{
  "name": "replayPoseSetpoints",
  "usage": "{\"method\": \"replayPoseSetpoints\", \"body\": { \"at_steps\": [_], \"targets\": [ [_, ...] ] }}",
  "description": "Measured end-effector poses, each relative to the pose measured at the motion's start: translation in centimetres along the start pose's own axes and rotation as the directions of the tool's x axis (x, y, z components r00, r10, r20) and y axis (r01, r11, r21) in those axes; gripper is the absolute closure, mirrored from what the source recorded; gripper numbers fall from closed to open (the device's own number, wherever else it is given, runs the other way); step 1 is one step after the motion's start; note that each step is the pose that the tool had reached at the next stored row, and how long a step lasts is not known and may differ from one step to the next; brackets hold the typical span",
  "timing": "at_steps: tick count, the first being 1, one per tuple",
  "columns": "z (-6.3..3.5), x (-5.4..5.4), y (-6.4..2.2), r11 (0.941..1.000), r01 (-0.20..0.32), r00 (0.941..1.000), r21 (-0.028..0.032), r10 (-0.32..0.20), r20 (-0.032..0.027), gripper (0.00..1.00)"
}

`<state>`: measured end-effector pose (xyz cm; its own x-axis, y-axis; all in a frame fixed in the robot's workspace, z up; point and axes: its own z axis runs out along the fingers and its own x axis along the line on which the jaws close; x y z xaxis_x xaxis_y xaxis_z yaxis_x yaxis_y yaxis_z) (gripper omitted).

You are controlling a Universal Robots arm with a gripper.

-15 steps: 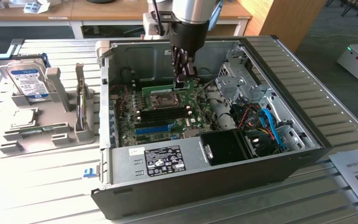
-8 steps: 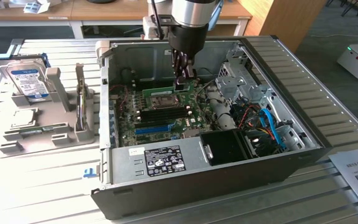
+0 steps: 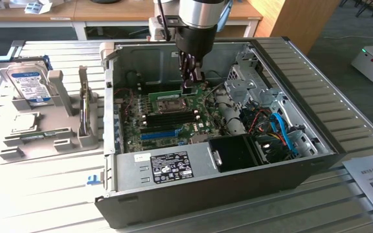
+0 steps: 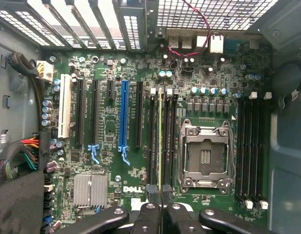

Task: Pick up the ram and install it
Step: 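Insert the ram into the slot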

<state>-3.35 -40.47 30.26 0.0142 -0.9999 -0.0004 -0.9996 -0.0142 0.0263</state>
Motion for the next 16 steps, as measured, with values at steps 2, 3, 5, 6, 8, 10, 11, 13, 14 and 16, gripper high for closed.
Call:
{"method": "replayPoseSetpoints", "body": {
  "at_steps": [2,3,5,6,8,10,11,13,14,16],
  "targets": [
    [0.00,0.00,-0.02,1.0000,-0.001,1.0000,-0.0005,0.001,0.0000,0.88],
    [0.00,0.00,-0.04,1.0000,-0.001,1.0000,-0.0014,0.001,0.0000,0.88],
    [0.00,0.00,-0.09,1.0000,-0.002,1.0000,-0.0044,0.002,0.0001,0.88],
    [0.00,0.00,-0.11,1.0000,-0.002,1.0000,-0.0053,0.002,0.0002,0.88],
    [-0.01,0.00,-0.15,1.0000,-0.003,1.0000,-0.0072,0.003,0.0001,0.88],
    [-0.01,0.00,-0.21,0.9999,-0.004,1.0000,-0.0101,0.004,0.0002,0.88],
    [0.00,0.00,-0.26,0.9999,-0.004,1.0000,-0.0129,0.004,0.0003,0.88],
    [-0.01,0.01,-0.35,0.9998,-0.004,1.0000,-0.0184,0.004,0.0002,0.88],
    [-0.01,0.01,-0.38,0.9998,-0.004,1.0000,-0.0202,0.004,0.0002,0.88],
    [-0.01,0.01,-0.38,0.9998,-0.004,1.0000,-0.0205,0.004,0.0003,0.88]
  ]
}}
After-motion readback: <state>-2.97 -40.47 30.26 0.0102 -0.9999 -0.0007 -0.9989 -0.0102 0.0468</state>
